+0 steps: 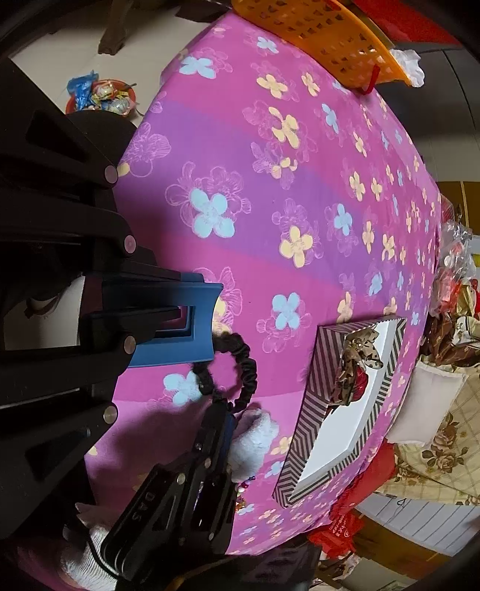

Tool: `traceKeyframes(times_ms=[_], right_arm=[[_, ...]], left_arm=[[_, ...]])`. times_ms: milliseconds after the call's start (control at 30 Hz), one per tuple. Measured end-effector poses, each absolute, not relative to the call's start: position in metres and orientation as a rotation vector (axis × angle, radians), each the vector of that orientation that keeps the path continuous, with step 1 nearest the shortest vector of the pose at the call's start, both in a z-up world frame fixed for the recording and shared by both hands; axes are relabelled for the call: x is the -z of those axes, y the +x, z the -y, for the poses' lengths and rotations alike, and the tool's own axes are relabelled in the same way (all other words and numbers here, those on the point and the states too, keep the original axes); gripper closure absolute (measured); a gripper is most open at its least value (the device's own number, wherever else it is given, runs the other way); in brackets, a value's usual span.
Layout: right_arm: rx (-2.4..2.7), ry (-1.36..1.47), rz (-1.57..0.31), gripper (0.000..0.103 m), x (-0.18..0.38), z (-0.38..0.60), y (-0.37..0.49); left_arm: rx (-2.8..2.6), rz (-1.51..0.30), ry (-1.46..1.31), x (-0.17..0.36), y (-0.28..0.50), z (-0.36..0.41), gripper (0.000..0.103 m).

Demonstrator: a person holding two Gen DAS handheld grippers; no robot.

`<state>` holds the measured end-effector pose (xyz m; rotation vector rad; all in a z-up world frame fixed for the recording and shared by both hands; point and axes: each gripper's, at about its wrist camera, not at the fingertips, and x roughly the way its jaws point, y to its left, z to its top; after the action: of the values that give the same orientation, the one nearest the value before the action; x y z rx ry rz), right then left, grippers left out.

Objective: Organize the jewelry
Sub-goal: 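Grasp the black scrunchie with the right tool while the left tool holds the blue claw clip, then lower the blue claw clip and black scrunchie into the tray and open both tools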

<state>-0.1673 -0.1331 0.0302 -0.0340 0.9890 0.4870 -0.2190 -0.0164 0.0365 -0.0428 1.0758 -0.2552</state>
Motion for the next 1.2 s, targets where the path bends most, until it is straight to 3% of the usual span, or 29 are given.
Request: traceKeyframes(times_ms=[67,133,300,400,433,467,833,1200], right_arm=[[-0.480,-0.025,-0.974,0.075,-0.035,0.134,-0.166],[-0.480,-0.024,-0.974,0.068,-0.036,0.133,-0.164],[-0.459,-0.058,-1.007,0.067,-0.023,0.124,-0.146],[-0.462,-0.096,-1.000,0.073,-0.015,0.118,-0.144],[-0.457,-0.112,-1.009,0.090,-0.014,0.116,-0.143],[-0.457,-0.111,-1.004,0.095,-0.016,0.117,-0.144],[-0.398,0.035,-0.883,0.095,-0.079,0.180,-0.120],[-0.318,0.102,-0.867,0.095,-0.087,0.223,-0.086]], left_arm=[[0.251,-1.073,-0.045,-0.037,-0.218,0.016,0.090],[0.250,-1.072,-0.047,-0.038,-0.218,0.015,0.090],[0.237,-1.065,-0.057,-0.039,-0.216,0.014,0.090],[0.232,-1.062,-0.061,-0.041,-0.214,0.014,0.090],[0.231,-1.062,-0.062,-0.041,-0.213,0.013,0.090],[0.231,-1.063,-0.063,-0.042,-0.210,0.014,0.090],[0.237,-0.977,-0.028,-0.069,-0.163,0.036,0.090],[0.220,-0.922,0.030,-0.081,-0.113,0.066,0.090]])
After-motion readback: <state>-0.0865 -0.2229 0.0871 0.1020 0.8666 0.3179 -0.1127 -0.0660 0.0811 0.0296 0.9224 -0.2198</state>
